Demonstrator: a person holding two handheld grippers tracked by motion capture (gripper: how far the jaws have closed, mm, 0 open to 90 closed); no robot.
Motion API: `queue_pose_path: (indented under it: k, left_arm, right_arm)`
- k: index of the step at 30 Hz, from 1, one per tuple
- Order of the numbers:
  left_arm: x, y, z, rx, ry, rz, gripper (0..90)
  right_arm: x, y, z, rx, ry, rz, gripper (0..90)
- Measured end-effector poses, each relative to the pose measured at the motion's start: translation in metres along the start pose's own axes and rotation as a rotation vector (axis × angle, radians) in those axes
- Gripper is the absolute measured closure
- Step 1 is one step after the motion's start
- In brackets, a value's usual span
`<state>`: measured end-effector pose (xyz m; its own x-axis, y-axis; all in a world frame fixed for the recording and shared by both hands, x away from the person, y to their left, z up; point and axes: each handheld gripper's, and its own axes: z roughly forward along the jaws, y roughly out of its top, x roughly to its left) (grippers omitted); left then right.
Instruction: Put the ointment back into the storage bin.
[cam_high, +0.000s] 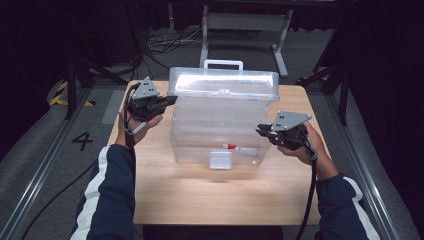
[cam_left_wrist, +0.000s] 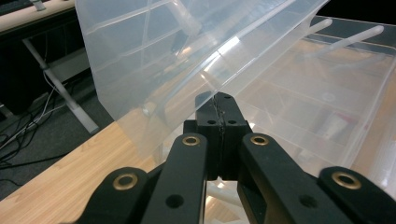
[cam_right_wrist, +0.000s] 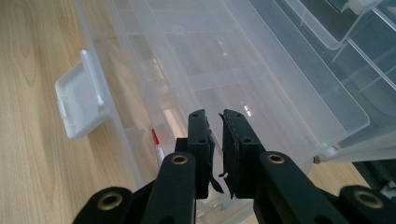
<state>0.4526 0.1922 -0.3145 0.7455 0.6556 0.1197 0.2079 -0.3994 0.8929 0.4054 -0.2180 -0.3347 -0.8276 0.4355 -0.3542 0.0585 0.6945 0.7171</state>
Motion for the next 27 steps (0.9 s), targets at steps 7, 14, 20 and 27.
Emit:
queue_pose_path:
  k: [7, 14, 20, 27]
  left_arm:
    - [-0.002, 0.001, -0.002, -0.007, -0.012, 0.004, 90.0]
    - [-0.003, 0.001, -0.005, -0.001, -0.016, 0.015, 90.0]
    - [-0.004, -0.001, -0.006, -0.005, -0.017, 0.011, 90.0]
    - [-0.005, -0.006, -0.007, -0.006, -0.026, 0.005, 90.0]
  right_arm:
    - [-0.002, -0.008, -0.009, 0.002, -0.033, 0.018, 82.5]
    - [-0.004, -0.017, -0.02, 0.008, -0.066, 0.039, 83.4]
    - [-0.007, -0.028, -0.023, 0.021, -0.078, 0.069, 82.6]
    - [-0.007, -0.037, -0.023, 0.027, -0.083, 0.096, 81.2]
